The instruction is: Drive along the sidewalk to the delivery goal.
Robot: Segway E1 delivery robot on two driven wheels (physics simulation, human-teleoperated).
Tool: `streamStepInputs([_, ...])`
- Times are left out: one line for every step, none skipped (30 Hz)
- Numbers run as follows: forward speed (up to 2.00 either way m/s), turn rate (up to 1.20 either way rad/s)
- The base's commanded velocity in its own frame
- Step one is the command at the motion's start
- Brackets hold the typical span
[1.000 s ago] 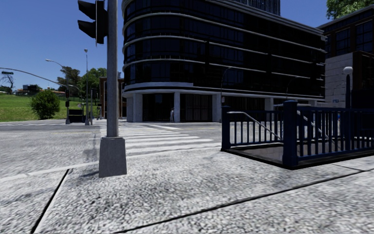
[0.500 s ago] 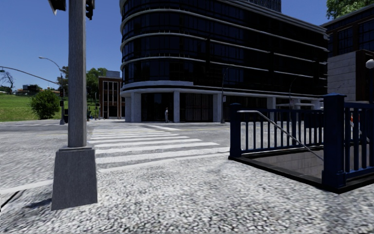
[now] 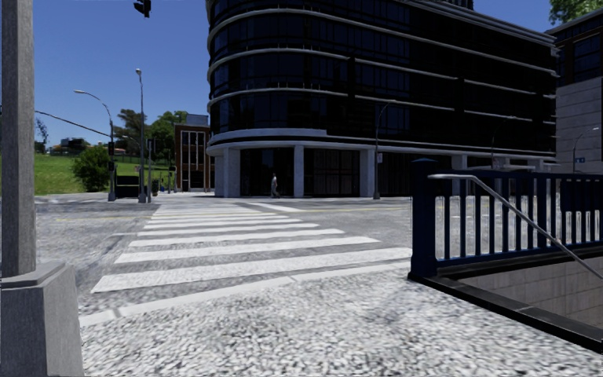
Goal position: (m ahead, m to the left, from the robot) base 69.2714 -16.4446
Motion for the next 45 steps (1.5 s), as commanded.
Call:
streamStepInputs([1.70, 0.35])
streamStepInputs([1.70, 0.36])
streamStepInputs([1.70, 0.36])
streamStepInputs([1.69, 0.36])
streamStepInputs([1.69, 0.36])
streamStepInputs([1.69, 0.36])
streamStepInputs([1.69, 0.36])
streamStepInputs([1.69, 0.36])
streamStepInputs([1.69, 0.36])
streamStepInputs([1.69, 0.36])
streamStepInputs([1.69, 0.36])
streamStepInputs([1.69, 0.36])
streamStepInputs([1.69, 0.36])
streamStepInputs([1.69, 0.36])
streamStepInputs([1.69, 0.36])
streamStepInputs([1.69, 0.36])
streamStepInputs([1.69, 0.36])
streamStepInputs([1.69, 0.36])
streamStepInputs([1.69, 0.36])
streamStepInputs([1.69, 0.36])
streamStepInputs([1.69, 0.36])
streamStepInputs([1.68, 0.36])
streamStepInputs([1.68, 0.36])
streamStepInputs([1.68, 0.36])
streamStepInputs([1.68, 0.36])
streamStepInputs([1.68, 0.36])
streamStepInputs([1.68, 0.36])
streamStepInputs([1.68, 0.36])
streamStepInputs([1.68, 0.36])
streamStepInputs([1.68, 0.36])
streamStepInputs([1.68, 0.36])
streamStepInputs([1.68, 0.36])
streamStepInputs([1.68, 0.36])
streamStepInputs([1.68, 0.36])
streamStepInputs([1.68, 0.36])
streamStepInputs([1.68, 0.36])
streamStepInputs([1.68, 0.36])
streamStepInputs([1.68, 0.36])
streamStepInputs([1.68, 0.36])
streamStepInputs([1.68, 0.36])
streamStepInputs([1.68, 0.36])
streamStepInputs([1.68, 0.36])
streamStepInputs([1.68, 0.36])
streamStepInputs([1.68, 0.36])
streamStepInputs([1.68, 0.36])
